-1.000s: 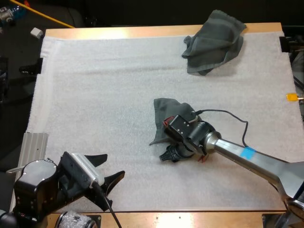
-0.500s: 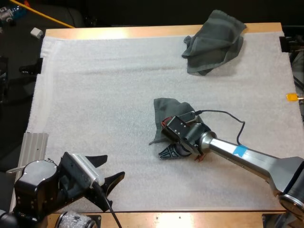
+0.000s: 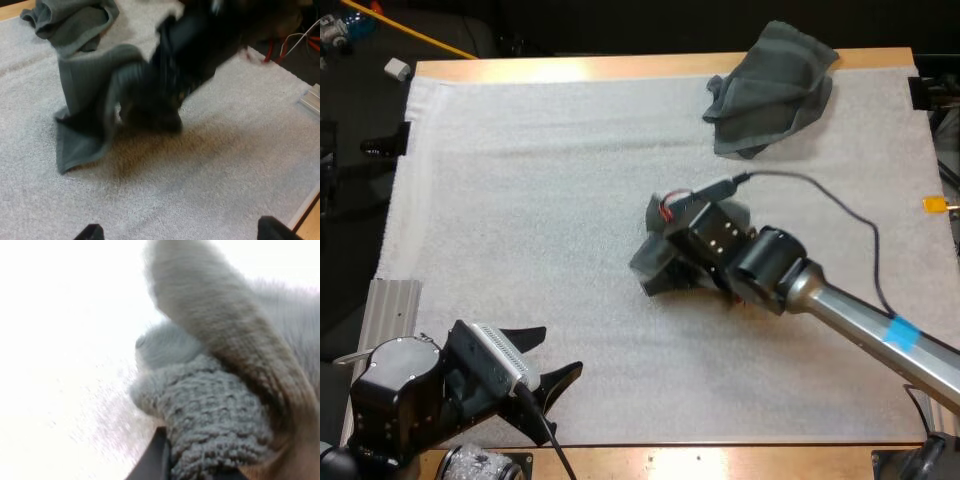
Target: Pick towel from pile, fold and stack
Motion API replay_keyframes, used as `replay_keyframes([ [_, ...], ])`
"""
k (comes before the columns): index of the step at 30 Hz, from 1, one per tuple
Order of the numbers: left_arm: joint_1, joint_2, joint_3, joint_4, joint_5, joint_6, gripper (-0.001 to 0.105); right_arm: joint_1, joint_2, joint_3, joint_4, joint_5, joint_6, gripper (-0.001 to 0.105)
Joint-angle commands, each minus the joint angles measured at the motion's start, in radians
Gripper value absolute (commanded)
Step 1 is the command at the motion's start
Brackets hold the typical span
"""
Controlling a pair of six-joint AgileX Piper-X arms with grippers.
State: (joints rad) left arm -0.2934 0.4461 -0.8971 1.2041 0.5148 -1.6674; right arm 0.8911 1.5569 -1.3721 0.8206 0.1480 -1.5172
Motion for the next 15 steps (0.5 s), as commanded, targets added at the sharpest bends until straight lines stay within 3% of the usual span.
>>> replay_keyframes([
  [1, -0.005, 0.001, -0.005, 0.008, 0.009, -0.003, 0.06, 0.001, -0.049, -0.091, 0.028, 0.026, -0.047, 0.0],
  [15, -0.006, 0.002, -0.005, 0.015, 0.008, -0.005, 0.06, 0.0, -0.079, -0.359, 0.1, 0.065, -0.088, 0.0],
])
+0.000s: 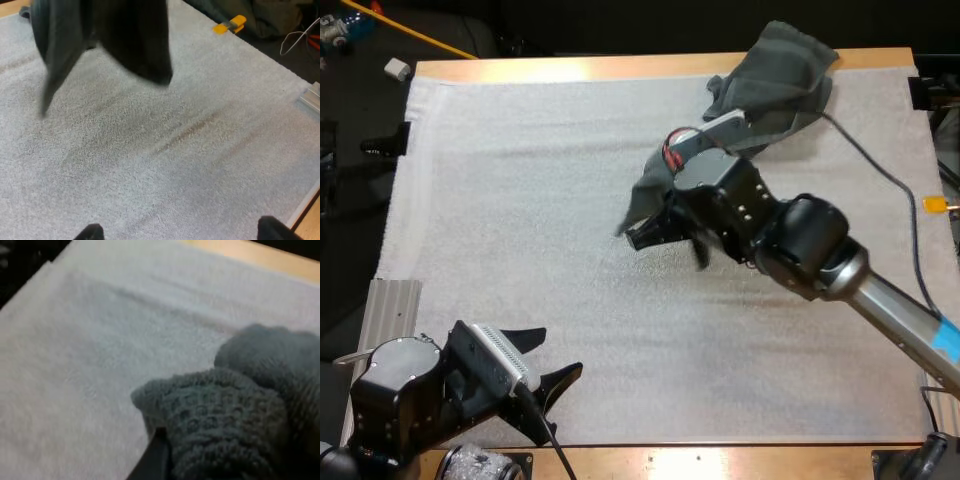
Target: Pick towel from pile, fold and stack
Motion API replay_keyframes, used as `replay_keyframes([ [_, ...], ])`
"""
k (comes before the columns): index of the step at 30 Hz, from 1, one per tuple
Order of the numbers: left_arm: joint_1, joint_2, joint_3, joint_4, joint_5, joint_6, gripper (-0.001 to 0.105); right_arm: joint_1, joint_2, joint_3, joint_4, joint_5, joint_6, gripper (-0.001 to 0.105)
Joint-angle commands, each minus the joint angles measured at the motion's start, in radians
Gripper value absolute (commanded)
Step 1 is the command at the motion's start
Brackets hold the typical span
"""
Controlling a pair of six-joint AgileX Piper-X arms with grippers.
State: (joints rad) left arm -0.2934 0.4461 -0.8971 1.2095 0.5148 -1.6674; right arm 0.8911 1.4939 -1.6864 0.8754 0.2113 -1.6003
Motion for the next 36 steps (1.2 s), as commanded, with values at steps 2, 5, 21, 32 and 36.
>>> replay_keyframes([
  [2, -0.005, 0.002, -0.005, 0.01, 0.009, -0.004, 0.06, 0.0, -0.014, -0.05, 0.088, -0.018, 0.006, 0.0],
  [5, -0.006, 0.003, -0.005, 0.009, 0.009, -0.005, 0.06, 0.0, -0.013, -0.048, 0.141, -0.067, 0.02, 0.0],
  [21, -0.005, 0.0, -0.005, 0.002, 0.008, -0.005, 0.06, -0.004, 0.082, 0.099, 0.209, -0.222, 0.01, 0.0],
  [32, -0.006, 0.006, -0.005, 0.002, 0.009, -0.005, 0.06, -0.014, 0.153, 0.178, 0.189, -0.323, 0.037, 0.03],
  [36, -0.007, 0.006, -0.005, 0.007, 0.011, -0.004, 0.06, -0.03, 0.15, 0.174, 0.186, -0.347, 0.046, 0.072],
])
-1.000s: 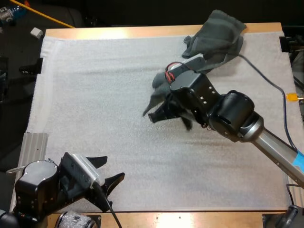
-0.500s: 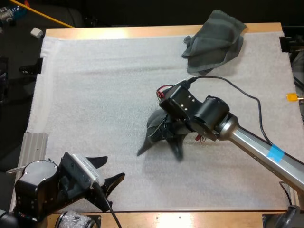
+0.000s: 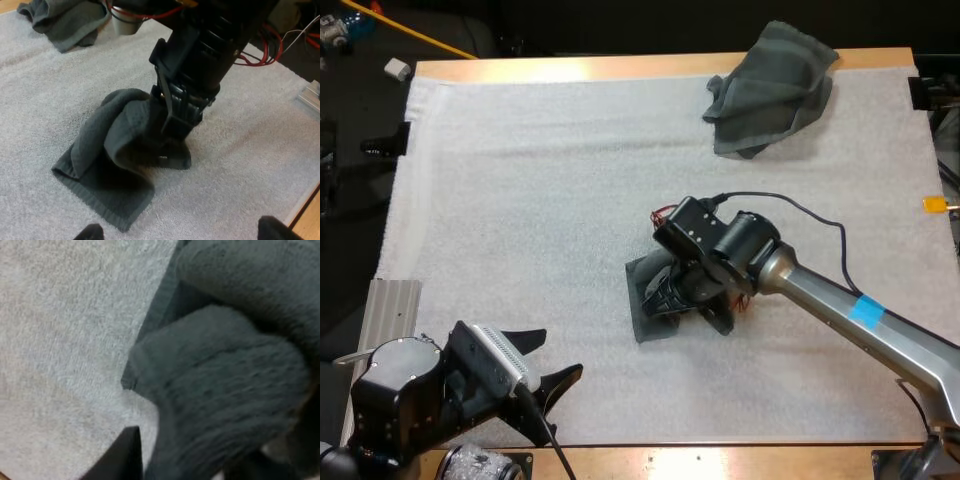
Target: Pick towel from pile, fold and stack
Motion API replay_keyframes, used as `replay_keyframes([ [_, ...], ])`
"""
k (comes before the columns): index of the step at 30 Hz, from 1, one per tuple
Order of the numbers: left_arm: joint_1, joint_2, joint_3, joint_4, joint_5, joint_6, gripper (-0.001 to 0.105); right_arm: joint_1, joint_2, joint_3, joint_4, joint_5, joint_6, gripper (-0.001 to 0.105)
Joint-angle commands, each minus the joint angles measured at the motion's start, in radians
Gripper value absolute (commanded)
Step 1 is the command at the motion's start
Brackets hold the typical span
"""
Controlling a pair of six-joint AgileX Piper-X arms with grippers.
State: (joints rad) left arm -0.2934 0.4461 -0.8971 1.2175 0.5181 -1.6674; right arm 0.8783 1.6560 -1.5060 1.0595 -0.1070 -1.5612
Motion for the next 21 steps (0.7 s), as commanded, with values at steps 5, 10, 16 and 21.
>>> replay_keyframes([
  [5, -0.006, 0.001, -0.006, -0.004, 0.006, -0.004, 0.06, -0.056, -0.032, -0.011, 0.043, 0.044, 0.009, 0.069],
  [10, -0.006, -0.004, -0.005, 0.0, 0.005, -0.003, 0.06, -0.027, -0.02, -0.013, 0.065, 0.024, -0.01, 0.069],
  [16, -0.004, -0.002, -0.005, 0.0, 0.006, -0.005, 0.06, -0.031, -0.024, -0.017, 0.13, 0.071, -0.037, 0.067],
  [21, -0.005, -0.001, -0.004, 0.002, 0.006, -0.001, 0.06, -0.03, -0.019, -0.007, 0.154, 0.11, -0.047, 0.065],
])
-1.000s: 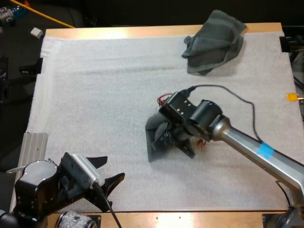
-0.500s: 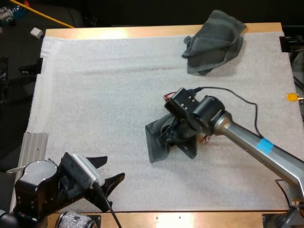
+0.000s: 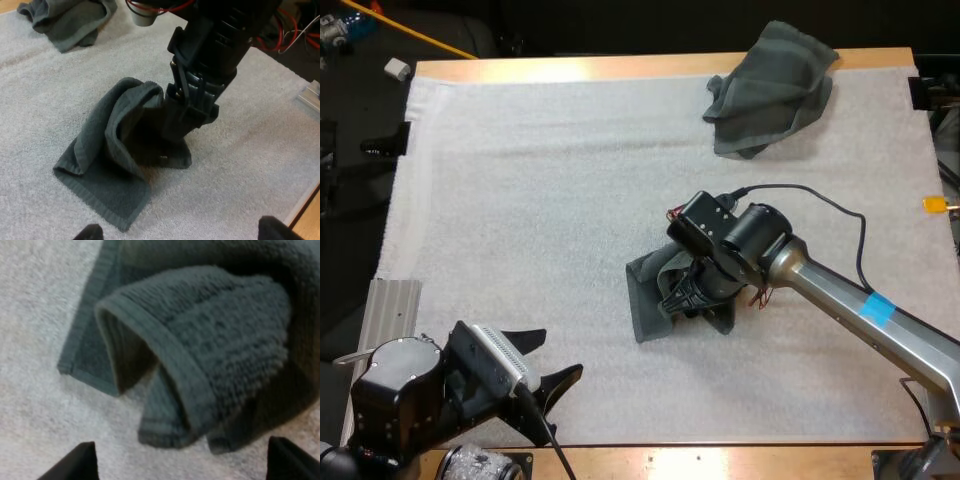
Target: Pick towel from pile, fold and stack
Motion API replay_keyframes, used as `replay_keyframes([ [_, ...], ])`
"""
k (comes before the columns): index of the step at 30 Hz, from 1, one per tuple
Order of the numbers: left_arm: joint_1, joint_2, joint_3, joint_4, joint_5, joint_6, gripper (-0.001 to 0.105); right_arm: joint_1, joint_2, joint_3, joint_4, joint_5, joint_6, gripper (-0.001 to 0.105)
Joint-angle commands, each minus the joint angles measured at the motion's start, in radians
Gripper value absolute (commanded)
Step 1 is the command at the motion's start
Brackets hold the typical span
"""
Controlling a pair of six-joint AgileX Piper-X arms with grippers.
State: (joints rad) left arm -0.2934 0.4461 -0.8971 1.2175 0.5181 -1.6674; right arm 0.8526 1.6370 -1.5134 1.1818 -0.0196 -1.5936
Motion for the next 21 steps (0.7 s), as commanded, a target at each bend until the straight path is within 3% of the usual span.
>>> replay_keyframes([
  [1, -0.005, 0.002, -0.005, 0.002, 0.004, -0.002, 0.06, -0.004, 0.001, 0.005, 0.03, 0.026, -0.015, 0.065],
  [9, -0.006, 0.002, -0.005, 0.003, 0.004, -0.001, 0.06, 0.035, 0.004, 0.117, -0.087, 0.01, -0.019, 0.064],
  [15, -0.003, -0.002, -0.004, 0.005, 0.008, -0.004, 0.06, 0.048, -0.01, 0.168, -0.158, -0.024, -0.013, 0.048],
  [21, -0.002, -0.004, -0.005, 0.006, 0.005, -0.003, 0.06, 0.047, 0.009, 0.197, -0.208, 0.002, 0.0, 0.046],
])
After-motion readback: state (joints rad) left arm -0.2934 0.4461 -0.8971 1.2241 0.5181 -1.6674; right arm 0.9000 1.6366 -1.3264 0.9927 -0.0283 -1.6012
